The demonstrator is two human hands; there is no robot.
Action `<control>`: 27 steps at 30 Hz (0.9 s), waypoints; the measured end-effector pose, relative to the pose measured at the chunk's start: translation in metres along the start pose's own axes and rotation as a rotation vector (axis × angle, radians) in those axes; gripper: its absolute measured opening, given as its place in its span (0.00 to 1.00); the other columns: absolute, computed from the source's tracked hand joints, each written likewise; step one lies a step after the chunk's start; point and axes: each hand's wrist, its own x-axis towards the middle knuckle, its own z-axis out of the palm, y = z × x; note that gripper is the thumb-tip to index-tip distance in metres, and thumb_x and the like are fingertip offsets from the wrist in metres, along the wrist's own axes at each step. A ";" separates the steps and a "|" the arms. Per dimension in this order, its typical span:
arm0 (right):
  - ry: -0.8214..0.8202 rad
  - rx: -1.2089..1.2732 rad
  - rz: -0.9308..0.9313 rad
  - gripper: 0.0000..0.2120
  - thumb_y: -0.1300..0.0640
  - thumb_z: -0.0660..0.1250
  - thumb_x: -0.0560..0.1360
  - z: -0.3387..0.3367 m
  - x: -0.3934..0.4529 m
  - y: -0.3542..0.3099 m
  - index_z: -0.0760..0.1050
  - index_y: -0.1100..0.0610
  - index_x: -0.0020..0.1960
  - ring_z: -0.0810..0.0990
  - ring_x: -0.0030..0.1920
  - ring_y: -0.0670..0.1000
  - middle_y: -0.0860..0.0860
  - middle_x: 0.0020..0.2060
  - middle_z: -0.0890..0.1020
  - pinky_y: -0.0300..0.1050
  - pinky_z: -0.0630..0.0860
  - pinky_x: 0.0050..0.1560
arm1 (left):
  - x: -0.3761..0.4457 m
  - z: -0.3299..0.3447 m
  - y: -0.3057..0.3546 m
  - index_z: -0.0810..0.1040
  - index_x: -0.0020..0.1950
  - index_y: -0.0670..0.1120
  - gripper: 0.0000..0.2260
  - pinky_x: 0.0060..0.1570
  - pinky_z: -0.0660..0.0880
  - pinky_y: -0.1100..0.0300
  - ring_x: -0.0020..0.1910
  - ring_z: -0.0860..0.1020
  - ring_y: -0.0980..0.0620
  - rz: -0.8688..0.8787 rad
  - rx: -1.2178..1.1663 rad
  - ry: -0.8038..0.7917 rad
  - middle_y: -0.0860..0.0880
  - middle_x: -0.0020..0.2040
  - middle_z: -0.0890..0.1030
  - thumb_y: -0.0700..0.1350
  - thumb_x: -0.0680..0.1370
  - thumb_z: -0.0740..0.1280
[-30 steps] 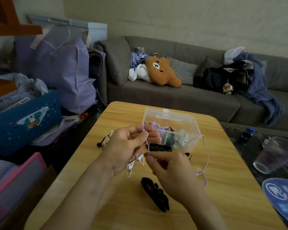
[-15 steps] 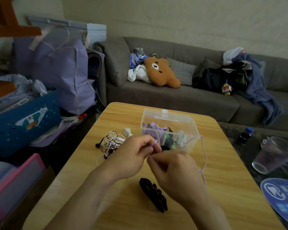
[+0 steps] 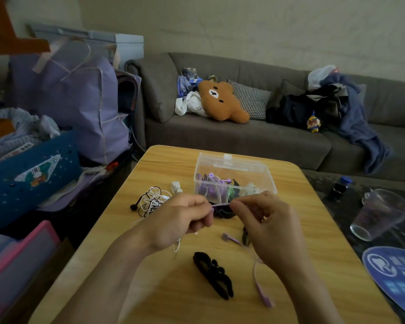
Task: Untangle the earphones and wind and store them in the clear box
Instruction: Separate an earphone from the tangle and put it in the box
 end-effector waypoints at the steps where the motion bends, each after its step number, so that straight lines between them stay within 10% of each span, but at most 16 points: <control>1: -0.005 -0.019 0.022 0.04 0.46 0.71 0.74 0.001 0.000 0.001 0.79 0.36 0.43 0.77 0.39 0.41 0.42 0.36 0.78 0.39 0.73 0.36 | 0.000 -0.001 -0.001 0.77 0.38 0.43 0.15 0.31 0.66 0.70 0.30 0.68 0.58 0.017 -0.036 0.035 0.50 0.31 0.71 0.43 0.84 0.59; 12: -0.163 0.015 0.005 0.06 0.49 0.69 0.79 0.032 -0.008 -0.009 0.85 0.47 0.50 0.77 0.38 0.40 0.38 0.34 0.78 0.30 0.70 0.38 | 0.007 0.005 -0.001 0.84 0.54 0.40 0.12 0.27 0.65 0.67 0.45 0.85 0.50 0.286 -0.753 0.203 0.40 0.48 0.85 0.39 0.72 0.69; 15: -0.308 -0.015 -0.083 0.10 0.46 0.64 0.81 0.041 -0.014 -0.010 0.82 0.48 0.51 0.76 0.37 0.43 0.39 0.32 0.76 0.38 0.72 0.38 | 0.011 0.002 -0.005 0.77 0.63 0.38 0.15 0.38 0.74 0.65 0.57 0.82 0.46 0.334 -0.595 0.307 0.41 0.56 0.84 0.30 0.80 0.58; 19: -0.317 0.003 -0.123 0.14 0.41 0.60 0.81 0.048 -0.019 -0.016 0.79 0.50 0.49 0.73 0.34 0.46 0.43 0.29 0.73 0.45 0.69 0.37 | 0.011 0.001 -0.008 0.78 0.58 0.37 0.16 0.52 0.69 0.50 0.60 0.80 0.43 0.383 -0.437 0.384 0.42 0.56 0.83 0.45 0.84 0.54; 27: -0.160 0.002 -0.247 0.09 0.49 0.66 0.80 0.031 -0.012 -0.018 0.78 0.49 0.42 0.72 0.31 0.46 0.42 0.30 0.74 0.36 0.65 0.31 | 0.007 0.000 -0.015 0.82 0.50 0.45 0.08 0.48 0.72 0.72 0.49 0.81 0.60 0.343 0.262 0.347 0.56 0.45 0.84 0.38 0.82 0.63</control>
